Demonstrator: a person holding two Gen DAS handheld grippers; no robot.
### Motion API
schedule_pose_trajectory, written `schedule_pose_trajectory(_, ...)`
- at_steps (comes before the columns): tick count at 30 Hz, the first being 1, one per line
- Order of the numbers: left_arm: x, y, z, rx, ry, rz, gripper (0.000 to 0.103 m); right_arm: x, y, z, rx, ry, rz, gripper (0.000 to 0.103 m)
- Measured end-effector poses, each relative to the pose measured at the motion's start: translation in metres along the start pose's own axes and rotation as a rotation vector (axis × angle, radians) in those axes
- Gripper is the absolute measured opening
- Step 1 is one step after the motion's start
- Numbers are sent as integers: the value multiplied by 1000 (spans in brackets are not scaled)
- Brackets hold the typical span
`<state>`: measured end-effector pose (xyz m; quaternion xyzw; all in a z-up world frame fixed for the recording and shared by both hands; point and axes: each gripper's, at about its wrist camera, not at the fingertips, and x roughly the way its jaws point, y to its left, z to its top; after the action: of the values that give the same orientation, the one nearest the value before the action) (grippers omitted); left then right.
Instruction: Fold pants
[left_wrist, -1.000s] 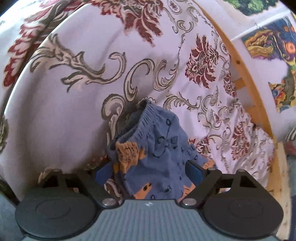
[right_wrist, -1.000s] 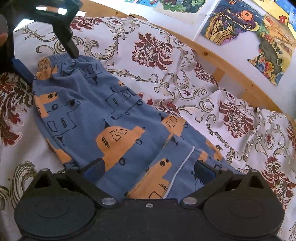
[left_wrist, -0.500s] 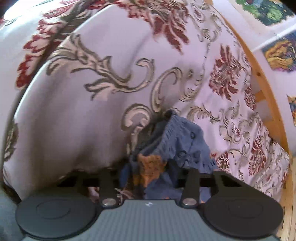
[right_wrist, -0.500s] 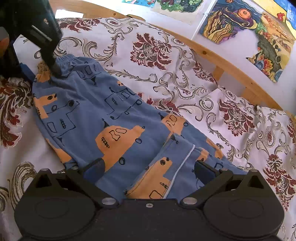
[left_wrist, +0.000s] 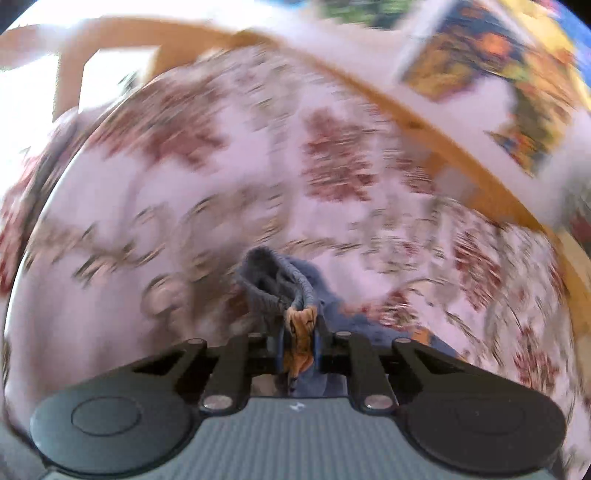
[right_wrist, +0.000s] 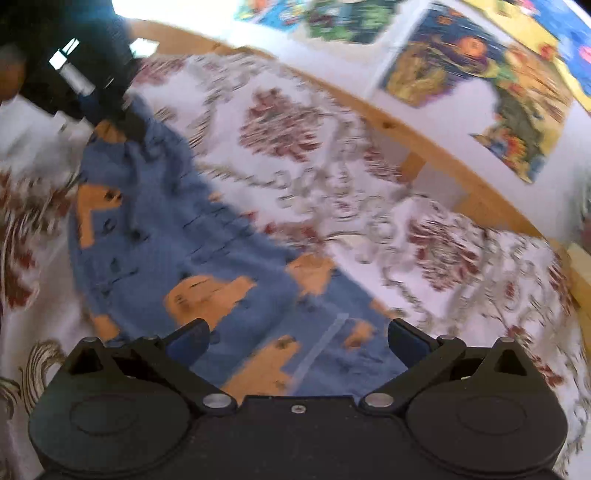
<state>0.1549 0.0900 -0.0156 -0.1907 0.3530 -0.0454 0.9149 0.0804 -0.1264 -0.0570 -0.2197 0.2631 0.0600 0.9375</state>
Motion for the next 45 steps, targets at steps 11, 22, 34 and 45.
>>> schedule_pose_trajectory(11, -21, -118, -44, 460, -109, -71, 16, -2, -159, -11, 566, 70, 186, 102)
schedule_pose_trajectory(22, -2, -179, -130, 695, -63, -137, 17, 42, -190, 1, 726, 208, 578, 101)
schedule_pose_trajectory(34, 12, -167, -135, 644, 34, -138, 50, 79, -142, -6, 716, 345, 583, 89)
schedule_pose_trajectory(45, 11, -173, -142, 692, 55, -163, 33, 76, -140, 10, 699, 350, 556, 83)
